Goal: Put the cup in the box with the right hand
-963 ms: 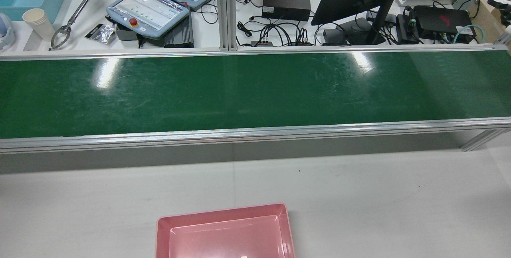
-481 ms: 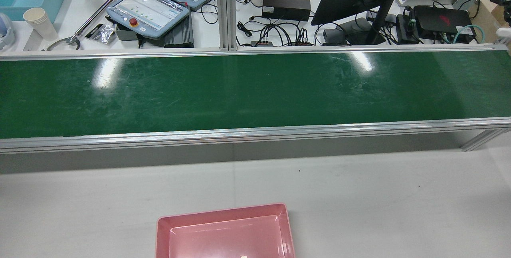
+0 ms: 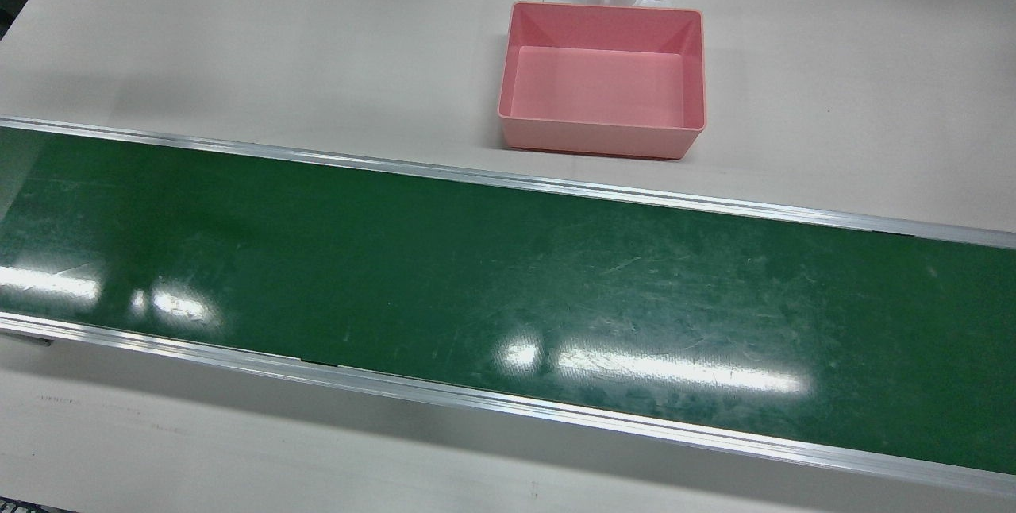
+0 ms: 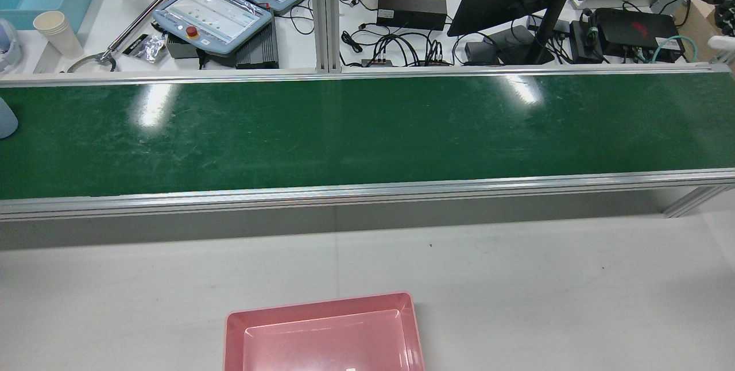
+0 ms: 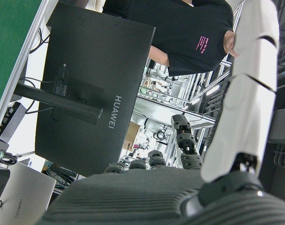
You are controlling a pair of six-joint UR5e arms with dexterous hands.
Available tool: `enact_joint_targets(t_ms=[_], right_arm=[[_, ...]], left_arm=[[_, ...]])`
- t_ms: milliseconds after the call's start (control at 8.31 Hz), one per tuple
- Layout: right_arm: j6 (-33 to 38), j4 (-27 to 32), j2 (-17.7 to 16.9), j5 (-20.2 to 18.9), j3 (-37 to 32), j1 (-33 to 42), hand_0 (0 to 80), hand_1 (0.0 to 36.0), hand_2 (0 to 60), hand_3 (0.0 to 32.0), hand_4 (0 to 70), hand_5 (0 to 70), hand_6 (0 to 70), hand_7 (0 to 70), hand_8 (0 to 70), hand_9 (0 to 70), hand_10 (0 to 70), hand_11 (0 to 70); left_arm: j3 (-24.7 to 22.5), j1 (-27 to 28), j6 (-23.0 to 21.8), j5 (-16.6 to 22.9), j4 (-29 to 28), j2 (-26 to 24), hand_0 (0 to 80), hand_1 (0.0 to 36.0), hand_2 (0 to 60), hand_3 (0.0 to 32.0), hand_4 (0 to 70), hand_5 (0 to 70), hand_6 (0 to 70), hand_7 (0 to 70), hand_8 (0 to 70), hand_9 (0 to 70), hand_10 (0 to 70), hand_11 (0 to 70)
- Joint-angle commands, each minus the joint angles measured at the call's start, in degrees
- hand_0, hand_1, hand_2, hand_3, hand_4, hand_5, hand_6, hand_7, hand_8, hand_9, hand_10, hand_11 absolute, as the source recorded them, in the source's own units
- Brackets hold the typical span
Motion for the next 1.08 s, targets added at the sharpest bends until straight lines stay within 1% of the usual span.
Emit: enact_joint_targets(t_ms=[0, 120, 241, 361, 481, 602, 722, 963], right_arm=[[0.09, 0.17, 0.42, -0.64, 0.51, -0.07, 49.7, 19.1, 9.2, 0.0, 0.0, 5.3, 3.2, 8.3, 1.6, 0.3, 0.0, 0.0], [0.09, 0.17, 2.34, -1.16, 0.95, 1.85, 49.7, 19.2, 9.2, 0.0, 0.0, 5.3, 3.2, 8.3, 1.6, 0.3, 0.0, 0.0], [0.00, -0.01, 4.44, -2.82, 1.57, 3.78, 48.6, 18.1, 9.6, 0.0, 0.0, 4.9, 2.9, 7.6, 1.1, 0.1, 0.0, 0.0], [-0.17, 0.08, 4.64, -2.92, 0.62, 3.97, 48.8, 18.4, 10.8, 0.0, 0.2, 4.7, 3.3, 10.6, 0.5, 0.7, 0.0, 0.0], [0.09, 0.86, 4.29, -2.75, -2.35, 1.37, 48.8, 18.2, 10.1, 0.0, 0.0, 4.7, 2.3, 5.4, 0.0, 0.0, 0.0, 0.0], [0.18, 3.48, 4.81, -2.31, -5.34, -2.49, 47.7, 17.3, 9.5, 0.0, 0.0, 4.7, 1.5, 0.7, 0.0, 0.0, 0.0, 0.0], [0.09, 5.60, 4.73, -1.87, -6.94, -3.83, 47.3, 17.0, 9.8, 0.0, 0.0, 4.7, 1.1, 0.0, 0.0, 0.0, 0.0, 0.0], [0.18, 6.14, 4.64, -1.87, -7.04, -4.72, 47.1, 16.9, 10.4, 0.0, 0.0, 4.7, 1.0, 0.0, 0.0, 0.0, 0.0, 0.0]], left_arm=[[-0.09, 0.00, -0.09, 0.00, 0.03, 0.00, 0.0, 0.0, 0.0, 0.0, 0.0, 0.0, 0.0, 0.0, 0.0, 0.0, 0.0, 0.0], [-0.09, 0.00, 0.00, 0.00, 0.03, 0.00, 0.0, 0.0, 0.0, 0.0, 0.0, 0.0, 0.0, 0.0, 0.0, 0.0, 0.0, 0.0], [0.00, 0.00, -0.09, 0.00, -0.06, 0.00, 0.0, 0.0, 0.0, 0.0, 0.0, 0.0, 0.0, 0.0, 0.0, 0.0, 0.0, 0.0], [0.09, 0.00, 0.00, 0.00, -0.15, 0.00, 0.0, 0.0, 0.0, 0.0, 0.0, 0.0, 0.0, 0.0, 0.0, 0.0, 0.0, 0.0], [0.09, 0.00, -0.09, 0.00, -0.15, 0.00, 0.0, 0.0, 0.0, 0.0, 0.0, 0.0, 0.0, 0.0, 0.0, 0.0, 0.0, 0.0], [0.09, 0.00, -0.09, 0.00, -0.15, 0.00, 0.0, 0.0, 0.0, 0.0, 0.0, 0.0, 0.0, 0.0, 0.0, 0.0, 0.0, 0.0], [0.18, 0.09, -0.09, 0.00, -0.23, 0.00, 0.0, 0.0, 0.0, 0.0, 0.0, 0.0, 0.0, 0.0, 0.0, 0.0, 0.0, 0.0], [0.00, 0.09, -0.09, 0.00, -0.23, 0.00, 0.0, 0.0, 0.0, 0.0, 0.0, 0.0, 0.0, 0.0, 0.0, 0.0, 0.0, 0.0]])
